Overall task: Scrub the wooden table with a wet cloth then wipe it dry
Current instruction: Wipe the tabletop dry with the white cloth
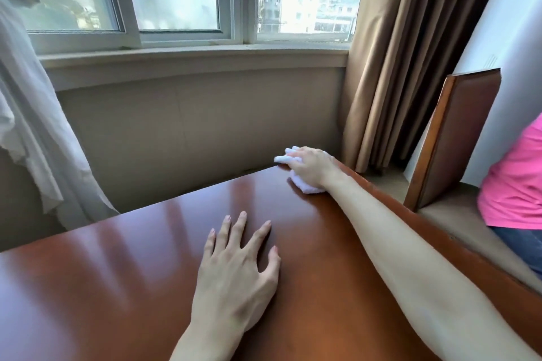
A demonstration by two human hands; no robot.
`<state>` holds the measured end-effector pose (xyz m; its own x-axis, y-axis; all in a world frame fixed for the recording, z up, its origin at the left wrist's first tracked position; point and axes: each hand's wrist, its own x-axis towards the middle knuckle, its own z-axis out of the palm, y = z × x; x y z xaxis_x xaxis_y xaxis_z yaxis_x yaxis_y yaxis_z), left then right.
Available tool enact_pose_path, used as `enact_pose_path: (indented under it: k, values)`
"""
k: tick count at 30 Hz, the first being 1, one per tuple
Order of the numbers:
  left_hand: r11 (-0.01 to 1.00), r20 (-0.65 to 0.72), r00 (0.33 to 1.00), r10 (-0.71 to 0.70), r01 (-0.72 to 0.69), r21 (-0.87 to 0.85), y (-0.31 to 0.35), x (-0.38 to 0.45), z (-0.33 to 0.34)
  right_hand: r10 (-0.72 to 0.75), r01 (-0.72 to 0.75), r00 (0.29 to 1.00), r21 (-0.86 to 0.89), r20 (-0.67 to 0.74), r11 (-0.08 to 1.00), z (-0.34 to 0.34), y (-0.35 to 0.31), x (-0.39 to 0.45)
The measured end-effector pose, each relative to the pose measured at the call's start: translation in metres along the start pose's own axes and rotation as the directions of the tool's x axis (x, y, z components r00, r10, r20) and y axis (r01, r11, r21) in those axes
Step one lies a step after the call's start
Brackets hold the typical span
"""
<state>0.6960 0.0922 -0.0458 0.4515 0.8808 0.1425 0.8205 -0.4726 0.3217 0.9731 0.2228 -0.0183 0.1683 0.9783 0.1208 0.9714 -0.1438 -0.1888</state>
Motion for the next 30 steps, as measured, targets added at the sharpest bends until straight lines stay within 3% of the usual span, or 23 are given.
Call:
enact_pose_path:
  k: [2, 3, 9, 12, 14, 17, 18, 22, 27, 30]
  values:
    - [1.000, 0.010, 1.000, 0.000, 0.000, 0.004, 0.001, 0.000, -0.001, 0.275, -0.273, 0.961, 0.058, -0.034, 0.960, -0.003, 0.031, 0.010]
    - [1.000, 0.018, 1.000, -0.001, 0.001, 0.002, 0.000, 0.001, -0.002, 0.296, -0.293, 0.954, 0.068, -0.050, 0.954, 0.000, 0.033, 0.011]
    - [0.999, 0.040, 0.999, 0.008, -0.007, -0.044, 0.002, 0.001, -0.006, 0.096, -0.094, 0.995, 0.044, -0.041, 0.995, 0.008, -0.037, -0.099]
    - [0.955, 0.111, 0.994, 0.023, 0.011, -0.296, -0.006, 0.007, -0.018, 0.003, -0.001, 0.999, 0.042, -0.047, 0.999, -0.001, -0.078, -0.188]
    - [0.902, 0.082, 0.996, 0.037, 0.003, -0.432, -0.020, 0.007, -0.035, -0.116, 0.122, 0.989, 0.059, -0.088, 0.991, -0.001, -0.115, -0.244]
    - [0.993, -0.088, 0.996, 0.009, -0.019, -0.113, -0.060, 0.003, -0.047, -0.330, 0.339, 0.941, 0.148, -0.082, 0.929, 0.004, -0.153, -0.294]
    - [0.999, -0.068, 0.997, -0.035, 0.034, -0.008, -0.076, -0.003, -0.051, -0.343, 0.347, 0.938, 0.167, -0.050, 0.923, 0.003, -0.155, -0.295]
    - [0.979, 0.062, 0.982, -0.176, 0.168, 0.116, -0.122, -0.022, -0.049, -0.134, 0.129, 0.991, 0.147, 0.028, 0.981, -0.005, -0.142, -0.233]
    - [0.982, -0.010, 0.987, -0.158, 0.158, 0.104, -0.125, -0.023, -0.041, 0.212, -0.201, 0.970, 0.093, -0.118, 0.975, 0.018, -0.135, -0.107]
    - [0.980, -0.029, 0.985, -0.168, 0.170, 0.108, -0.127, -0.020, -0.039, 0.240, -0.237, 0.957, 0.037, -0.164, 0.971, 0.032, -0.174, -0.058]
